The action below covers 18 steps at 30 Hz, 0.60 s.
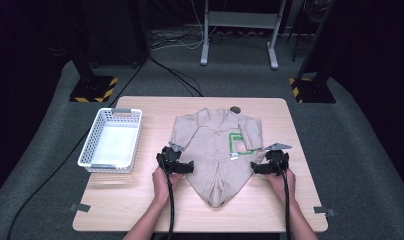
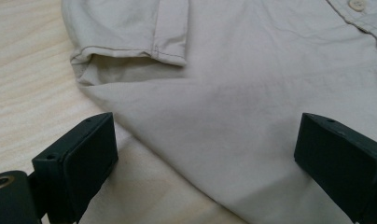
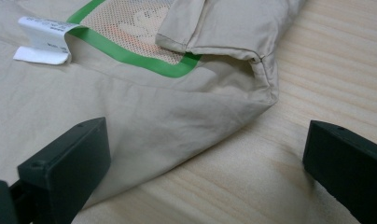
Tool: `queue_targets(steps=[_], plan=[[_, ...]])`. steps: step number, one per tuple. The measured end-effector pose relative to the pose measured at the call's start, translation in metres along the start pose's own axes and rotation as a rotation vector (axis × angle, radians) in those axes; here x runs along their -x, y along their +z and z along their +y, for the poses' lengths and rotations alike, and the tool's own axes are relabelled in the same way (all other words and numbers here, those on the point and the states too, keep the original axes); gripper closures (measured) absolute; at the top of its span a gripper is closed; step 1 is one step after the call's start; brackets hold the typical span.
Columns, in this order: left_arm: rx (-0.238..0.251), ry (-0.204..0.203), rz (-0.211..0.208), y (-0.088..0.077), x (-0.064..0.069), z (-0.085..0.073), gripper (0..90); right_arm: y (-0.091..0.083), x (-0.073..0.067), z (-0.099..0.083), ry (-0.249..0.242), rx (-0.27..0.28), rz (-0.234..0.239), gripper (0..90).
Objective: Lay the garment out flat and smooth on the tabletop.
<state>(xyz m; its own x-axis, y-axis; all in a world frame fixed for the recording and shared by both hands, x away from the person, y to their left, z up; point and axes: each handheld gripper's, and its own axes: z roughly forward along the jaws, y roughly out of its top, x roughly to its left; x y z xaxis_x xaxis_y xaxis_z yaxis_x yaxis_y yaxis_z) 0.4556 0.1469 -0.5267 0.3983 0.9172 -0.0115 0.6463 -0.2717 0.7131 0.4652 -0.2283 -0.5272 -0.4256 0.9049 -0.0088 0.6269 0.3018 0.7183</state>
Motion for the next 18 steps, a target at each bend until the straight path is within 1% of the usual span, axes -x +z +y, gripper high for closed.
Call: queue_targets(steps=[2,4,7,10,12,14,15,18], plan=[[0.008,0.002,-0.001,-0.001,0.002,-0.002,5.7,-0.001,0.001,0.000,0.002,-0.004,0.003,0.0],[0.019,0.000,0.001,-0.002,0.003,-0.004,5.5,-0.001,0.001,0.000,-0.007,-0.006,0.001,0.0],[0.020,-0.003,0.004,-0.002,0.004,-0.005,5.2,-0.002,0.000,0.001,-0.018,-0.008,-0.005,0.0],[0.019,-0.006,0.006,-0.002,0.006,-0.005,4.0,-0.002,0.002,0.002,-0.004,-0.007,0.007,1.2],[0.015,0.000,0.004,-0.002,0.006,-0.006,3.5,-0.003,0.005,0.004,0.010,0.018,0.006,1.5],[0.011,0.001,0.003,-0.002,0.006,-0.005,2.6,-0.003,0.005,0.007,0.023,0.024,0.007,1.5],[0.012,0.001,0.003,-0.002,0.007,-0.005,1.9,-0.003,0.005,0.009,0.017,0.027,-0.001,1.4],[0.008,0.006,0.001,-0.001,0.007,-0.005,0.6,-0.004,0.006,0.017,0.012,0.029,-0.008,1.4]])
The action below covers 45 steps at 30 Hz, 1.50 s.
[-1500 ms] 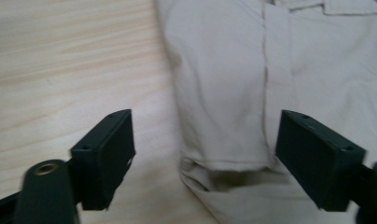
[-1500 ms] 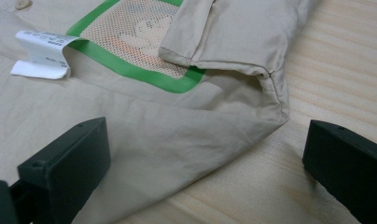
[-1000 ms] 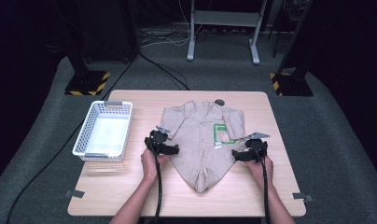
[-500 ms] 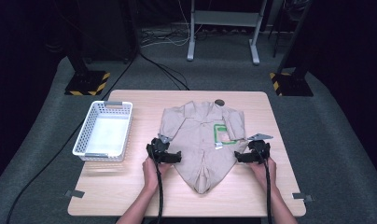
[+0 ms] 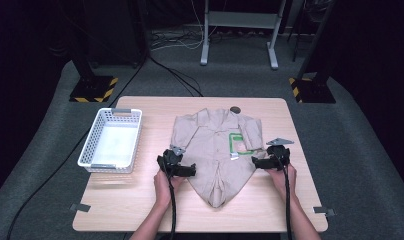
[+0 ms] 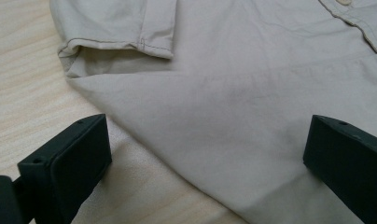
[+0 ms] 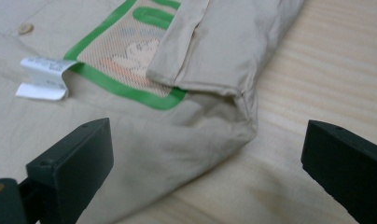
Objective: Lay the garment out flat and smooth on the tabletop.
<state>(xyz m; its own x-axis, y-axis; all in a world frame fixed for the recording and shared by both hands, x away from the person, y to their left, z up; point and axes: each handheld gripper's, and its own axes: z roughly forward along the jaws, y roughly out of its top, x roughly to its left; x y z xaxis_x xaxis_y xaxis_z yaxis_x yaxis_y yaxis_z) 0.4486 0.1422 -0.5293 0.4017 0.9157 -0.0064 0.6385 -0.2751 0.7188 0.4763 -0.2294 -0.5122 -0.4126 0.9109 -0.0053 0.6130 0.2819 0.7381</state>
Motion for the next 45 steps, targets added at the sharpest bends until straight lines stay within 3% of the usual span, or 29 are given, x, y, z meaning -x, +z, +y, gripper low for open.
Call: queue_targets(steps=[13,22,31,36,45], plan=[[-0.001,0.004,-0.003,0.000,0.000,0.000,0.4,0.008,-0.004,0.039,-0.041,-0.021,-0.034,2.3],[-0.001,0.004,-0.004,0.000,0.000,0.000,0.4,0.028,-0.010,0.052,-0.080,-0.067,-0.062,2.7],[-0.003,0.009,-0.003,0.000,0.000,0.000,0.5,0.047,-0.016,0.058,-0.075,-0.128,-0.049,3.3],[-0.003,0.009,-0.004,0.000,0.000,0.000,0.4,0.052,-0.019,0.057,-0.090,-0.148,-0.045,16.0],[-0.003,0.009,-0.005,0.000,0.000,0.000,0.4,0.050,-0.017,0.057,-0.075,-0.150,-0.025,55.9]])
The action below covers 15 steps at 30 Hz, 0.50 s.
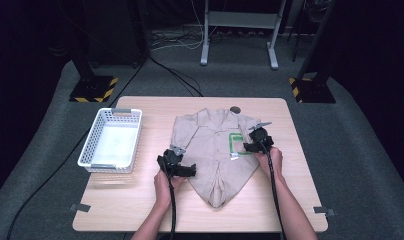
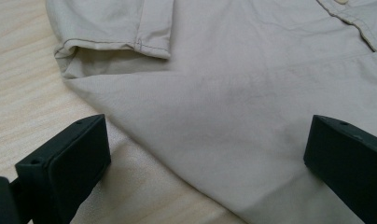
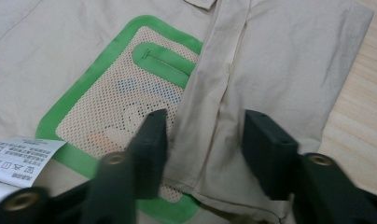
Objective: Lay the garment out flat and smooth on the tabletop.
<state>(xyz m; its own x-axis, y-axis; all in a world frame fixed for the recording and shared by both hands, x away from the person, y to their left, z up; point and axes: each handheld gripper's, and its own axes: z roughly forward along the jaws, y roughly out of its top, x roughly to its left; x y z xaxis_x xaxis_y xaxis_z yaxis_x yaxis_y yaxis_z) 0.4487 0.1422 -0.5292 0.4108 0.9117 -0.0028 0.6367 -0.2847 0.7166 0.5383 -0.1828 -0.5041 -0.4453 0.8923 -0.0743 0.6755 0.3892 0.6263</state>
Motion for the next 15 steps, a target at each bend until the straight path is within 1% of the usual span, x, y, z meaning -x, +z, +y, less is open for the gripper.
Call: queue_targets(steps=[3,7,9,15], plan=[[0.000,0.000,0.000,0.0000,0.0000,0.0000,0.4,-0.0004,-0.0024,0.0007,-0.010,-0.001,0.005,69.7],[0.000,0.000,0.000,0.0000,0.0000,0.0000,0.4,0.0000,-0.0066,0.0016,-0.028,-0.004,-0.021,82.9],[0.001,-0.001,0.000,0.0001,0.0001,0.0000,0.4,-0.0003,-0.0068,0.0016,-0.030,-0.002,-0.032,85.9],[0.001,0.000,-0.001,0.0001,0.0001,0.0000,0.4,-0.0042,-0.0056,0.0019,-0.026,0.014,-0.037,86.4]])
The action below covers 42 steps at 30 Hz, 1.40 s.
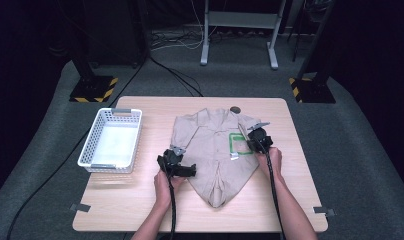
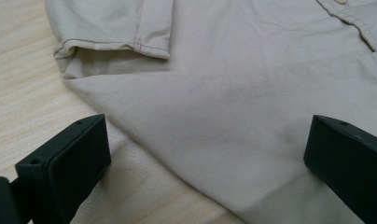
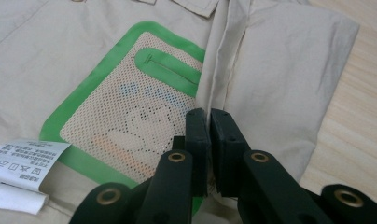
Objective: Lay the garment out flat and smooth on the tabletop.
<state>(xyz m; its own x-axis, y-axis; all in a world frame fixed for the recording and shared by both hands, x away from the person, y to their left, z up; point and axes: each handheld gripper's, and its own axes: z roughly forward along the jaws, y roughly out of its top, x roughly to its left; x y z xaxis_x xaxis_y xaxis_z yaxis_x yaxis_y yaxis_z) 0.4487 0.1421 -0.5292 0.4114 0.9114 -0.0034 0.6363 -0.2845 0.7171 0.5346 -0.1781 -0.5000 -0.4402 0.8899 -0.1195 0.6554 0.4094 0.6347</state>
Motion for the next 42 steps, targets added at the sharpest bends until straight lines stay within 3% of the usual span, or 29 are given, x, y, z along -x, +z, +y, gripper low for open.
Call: queue_targets(steps=[12,24,42], plan=[[0.000,0.000,0.000,0.000,0.000,0.000,0.4,-0.014,0.004,0.003,-0.010,0.031,-0.031,86.6],[0.000,0.000,0.000,0.000,0.000,0.000,0.4,-0.032,0.018,0.005,0.007,0.063,-0.061,86.6],[0.000,0.000,0.000,0.000,0.000,0.000,0.4,-0.043,0.038,-0.001,0.049,0.074,-0.101,86.6]])
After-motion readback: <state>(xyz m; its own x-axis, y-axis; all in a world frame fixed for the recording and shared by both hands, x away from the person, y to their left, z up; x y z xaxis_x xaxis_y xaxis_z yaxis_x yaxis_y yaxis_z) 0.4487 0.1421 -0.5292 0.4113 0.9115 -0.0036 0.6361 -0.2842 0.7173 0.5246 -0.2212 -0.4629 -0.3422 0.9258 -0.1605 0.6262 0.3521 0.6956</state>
